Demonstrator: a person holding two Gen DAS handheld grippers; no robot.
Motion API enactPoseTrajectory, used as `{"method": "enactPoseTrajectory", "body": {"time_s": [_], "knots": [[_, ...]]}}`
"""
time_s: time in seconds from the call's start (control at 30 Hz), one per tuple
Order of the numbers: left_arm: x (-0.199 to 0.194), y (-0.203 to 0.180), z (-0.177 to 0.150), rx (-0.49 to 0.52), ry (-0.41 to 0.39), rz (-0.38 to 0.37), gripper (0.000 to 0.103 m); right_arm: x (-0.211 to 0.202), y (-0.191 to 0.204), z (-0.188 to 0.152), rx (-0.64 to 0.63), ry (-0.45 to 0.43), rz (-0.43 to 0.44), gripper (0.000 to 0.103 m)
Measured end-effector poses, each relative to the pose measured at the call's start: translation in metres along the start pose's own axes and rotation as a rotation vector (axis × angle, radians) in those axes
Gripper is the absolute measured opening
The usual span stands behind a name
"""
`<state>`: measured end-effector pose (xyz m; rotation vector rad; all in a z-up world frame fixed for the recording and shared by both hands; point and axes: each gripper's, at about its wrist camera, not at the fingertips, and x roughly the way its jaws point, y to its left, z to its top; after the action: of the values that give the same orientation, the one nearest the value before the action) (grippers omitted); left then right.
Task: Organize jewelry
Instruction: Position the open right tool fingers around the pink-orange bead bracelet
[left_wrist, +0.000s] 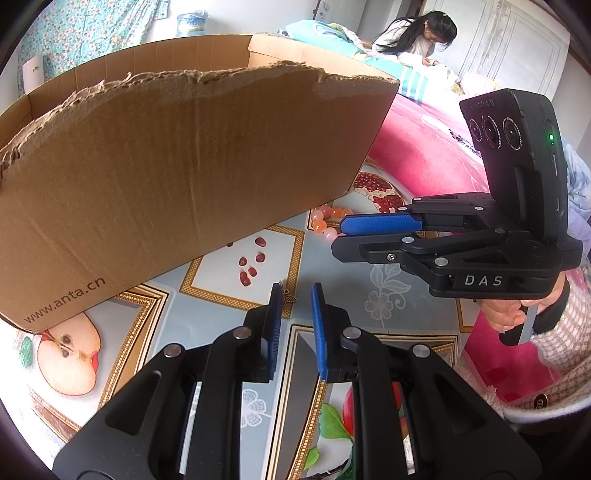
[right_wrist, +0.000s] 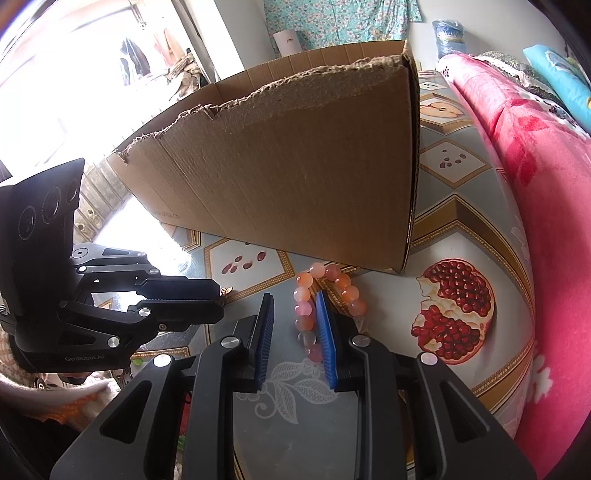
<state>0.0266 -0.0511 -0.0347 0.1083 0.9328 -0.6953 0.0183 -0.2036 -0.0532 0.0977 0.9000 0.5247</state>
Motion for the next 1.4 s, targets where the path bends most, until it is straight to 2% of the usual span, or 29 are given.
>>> {"method": "enactPoseTrajectory", "body": {"time_s": [0.33, 0.5, 0.8, 1.23, 1.4], "knots": [[-0.002, -0.001, -0.002, 0.006, 0.004, 0.003, 0.015, -0.001, -0.002, 0.000, 0.005, -0.005, 0.002, 0.024], [-0.004, -0.006, 0.003, 0.080, -0.018, 0.049, 0.015, -0.002, -0.006, 0.000, 0.012, -0.011, 0.015, 0.024], [0.003, -0.016, 0.003, 0.221, 0.021, 0.107, 0.015, -0.001, -0.006, 0.000, 0.009, -0.010, 0.017, 0.024], [0.008, -0.012, 0.006, 0.230, 0.049, 0.089, 0.015, -0.001, -0.007, 0.000, 0.008, -0.011, 0.017, 0.024], [0.012, -0.018, 0.007, 0.247, 0.061, 0.113, 0.015, -0.001, -0.007, 0.001, 0.009, -0.012, 0.017, 0.024]]}}
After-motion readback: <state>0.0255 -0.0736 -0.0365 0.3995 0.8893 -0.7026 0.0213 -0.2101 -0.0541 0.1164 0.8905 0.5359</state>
